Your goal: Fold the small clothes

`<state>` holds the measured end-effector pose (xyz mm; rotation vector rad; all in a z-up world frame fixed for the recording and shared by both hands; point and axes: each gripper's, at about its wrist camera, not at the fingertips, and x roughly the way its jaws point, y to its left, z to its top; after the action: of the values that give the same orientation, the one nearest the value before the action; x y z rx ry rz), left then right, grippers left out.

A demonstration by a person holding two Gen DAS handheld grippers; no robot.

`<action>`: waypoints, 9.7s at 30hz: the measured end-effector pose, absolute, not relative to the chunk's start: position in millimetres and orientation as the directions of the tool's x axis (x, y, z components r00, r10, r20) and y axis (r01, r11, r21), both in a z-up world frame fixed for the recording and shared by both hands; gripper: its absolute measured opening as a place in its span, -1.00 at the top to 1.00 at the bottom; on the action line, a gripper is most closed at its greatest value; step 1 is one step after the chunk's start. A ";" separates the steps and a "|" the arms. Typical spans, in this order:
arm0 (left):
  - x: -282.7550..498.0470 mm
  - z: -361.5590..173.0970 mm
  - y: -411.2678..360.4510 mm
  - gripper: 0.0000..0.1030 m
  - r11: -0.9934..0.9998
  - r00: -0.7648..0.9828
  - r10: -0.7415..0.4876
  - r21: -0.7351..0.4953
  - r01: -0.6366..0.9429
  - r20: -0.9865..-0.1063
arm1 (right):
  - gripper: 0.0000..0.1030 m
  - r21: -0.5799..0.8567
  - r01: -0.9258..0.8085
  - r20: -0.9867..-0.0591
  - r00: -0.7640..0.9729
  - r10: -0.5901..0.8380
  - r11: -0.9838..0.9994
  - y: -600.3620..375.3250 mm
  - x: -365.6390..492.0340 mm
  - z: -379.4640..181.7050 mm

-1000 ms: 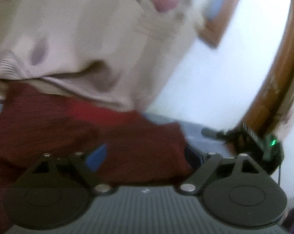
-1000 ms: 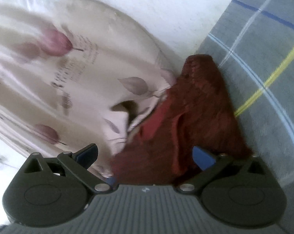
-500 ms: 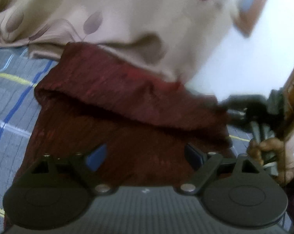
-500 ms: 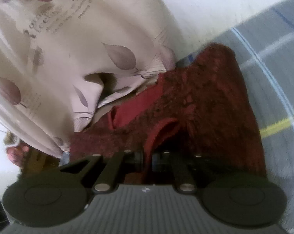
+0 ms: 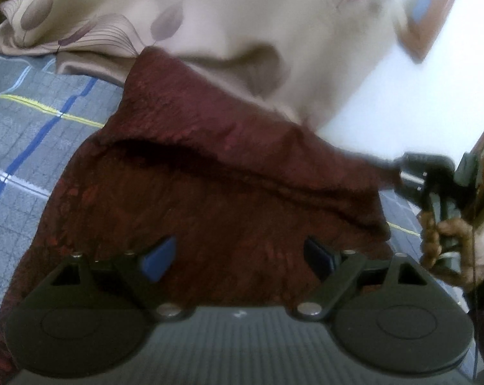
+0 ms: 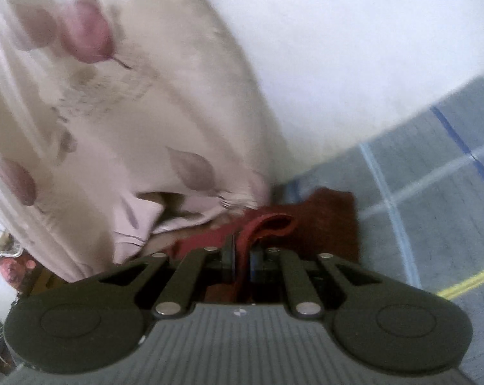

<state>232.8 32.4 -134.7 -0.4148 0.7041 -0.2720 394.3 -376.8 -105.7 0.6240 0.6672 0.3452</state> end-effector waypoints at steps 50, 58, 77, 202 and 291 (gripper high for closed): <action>40.3 -125.4 157.9 -0.71 0.829 0.672 -0.464 -0.551 0.098 -0.578 | -0.53 0.650 -0.085 -0.515 0.681 0.520 0.755 -399.5 15.7 -126.5; 34.2 -142.2 145.9 -0.69 0.759 0.621 -0.569 -0.636 0.143 -0.539 | -0.39 0.712 -0.077 -0.487 0.662 0.570 0.698 -393.3 15.7 -133.0; 54.8 -142.9 150.5 0.67 0.667 0.587 -0.637 -0.740 0.093 -0.500 | 0.56 0.808 -0.016 -0.444 0.640 0.627 0.588 -397.0 23.6 -154.8; 377.8 -59.6 143.9 -0.66 0.754 0.814 -0.403 -0.656 0.037 -0.418 | -0.47 0.691 -0.071 -0.442 0.747 0.497 0.720 -389.6 364.0 -138.0; 283.1 -114.1 221.0 -0.68 0.758 0.790 -0.424 -0.651 0.041 -0.444 | -0.99 0.525 -0.312 -0.338 0.777 0.531 0.792 -351.0 296.1 -61.7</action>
<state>283.1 221.0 -114.1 -0.6693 0.6168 -0.2711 296.1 -351.0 -61.7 0.4654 0.4970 0.4738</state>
